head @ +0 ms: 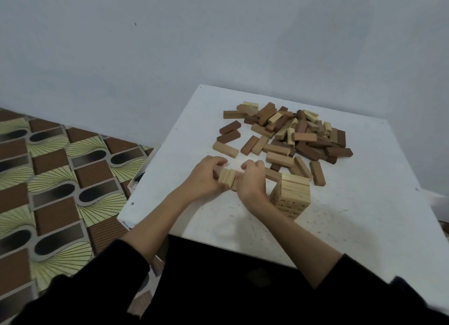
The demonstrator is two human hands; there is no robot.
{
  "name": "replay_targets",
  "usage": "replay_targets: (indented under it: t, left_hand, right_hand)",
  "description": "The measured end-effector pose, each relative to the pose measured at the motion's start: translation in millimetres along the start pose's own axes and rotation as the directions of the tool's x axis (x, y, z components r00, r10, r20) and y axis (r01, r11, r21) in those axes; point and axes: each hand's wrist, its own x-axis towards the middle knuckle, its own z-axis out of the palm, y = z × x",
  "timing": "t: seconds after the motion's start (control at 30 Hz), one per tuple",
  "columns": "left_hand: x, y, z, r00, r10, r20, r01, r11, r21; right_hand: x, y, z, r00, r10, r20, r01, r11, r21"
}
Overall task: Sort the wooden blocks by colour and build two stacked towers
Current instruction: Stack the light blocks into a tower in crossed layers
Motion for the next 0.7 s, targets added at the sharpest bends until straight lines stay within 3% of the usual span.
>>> replay_targets:
  t: [0.13,0.37,0.7]
  left_hand:
    - [-3,-1,-1,0.994,0.059,0.09,-0.057,0.998,-0.023]
    - [-3,-8,2,0.992,0.105,0.066,-0.098,0.99,-0.102]
    - [-3,-8,2,0.992,0.114,0.058,-0.105,0.985,-0.135]
  right_hand:
    - [-4,3,-5,0.995,-0.086,0.056,0.086,0.996,-0.006]
    - [-17,7,-10,0.963,-0.185,0.196,0.175,0.982,0.064]
    - [-14,1,-8,0.953,-0.188,0.238,0.193,0.981,0.003]
